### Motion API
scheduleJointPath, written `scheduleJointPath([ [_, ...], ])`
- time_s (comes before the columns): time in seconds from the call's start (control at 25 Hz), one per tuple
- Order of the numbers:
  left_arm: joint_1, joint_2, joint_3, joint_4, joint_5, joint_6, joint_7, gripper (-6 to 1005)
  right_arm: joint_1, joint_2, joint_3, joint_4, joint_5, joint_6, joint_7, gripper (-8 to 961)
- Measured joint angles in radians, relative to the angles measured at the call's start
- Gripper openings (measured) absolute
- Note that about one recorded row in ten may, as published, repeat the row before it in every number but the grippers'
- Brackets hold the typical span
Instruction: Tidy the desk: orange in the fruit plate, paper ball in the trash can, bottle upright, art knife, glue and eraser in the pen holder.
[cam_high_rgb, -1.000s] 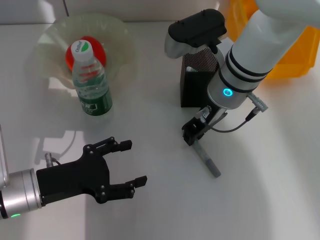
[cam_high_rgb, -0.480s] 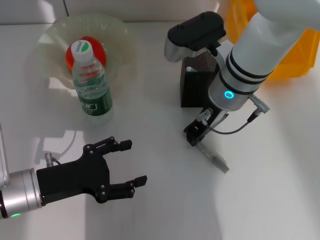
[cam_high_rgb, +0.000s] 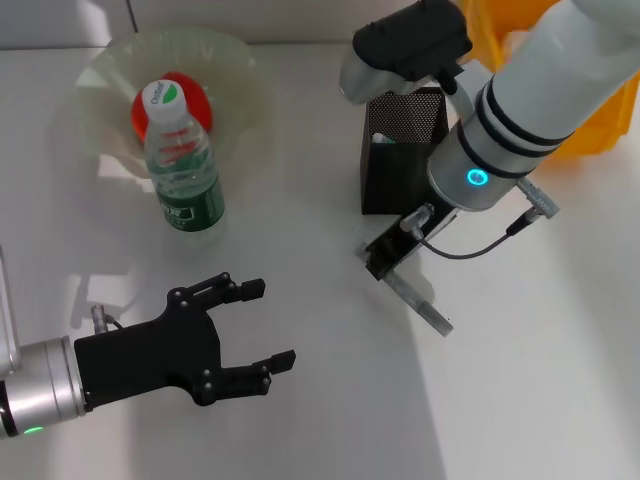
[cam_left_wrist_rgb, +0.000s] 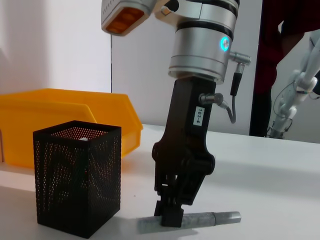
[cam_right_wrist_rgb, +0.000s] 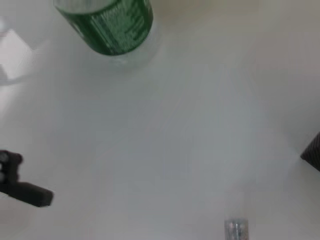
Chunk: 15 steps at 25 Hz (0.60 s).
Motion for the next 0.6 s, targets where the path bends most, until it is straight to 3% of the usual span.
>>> scheduleJointPath([
  [0.2,-0.001,-0.004,-0.001,0.000,0.000,0.000,0.003,861,-0.061,-0.001,0.114,-0.126,-0.001,-0.069,-0.062,128],
  [0.4,-0.004,-0.005,-0.001,0.000,0.000,0.000,0.001,860,-0.159,0.000,0.276,-0.344,0.014,-0.130,-0.150,127],
  [0.6,-0.008,-0.005,0.001,0.000,0.000,0.000,0.001,860,-0.254,-0.002,0.430,-0.538,0.163,-0.161,-0.243,126],
])
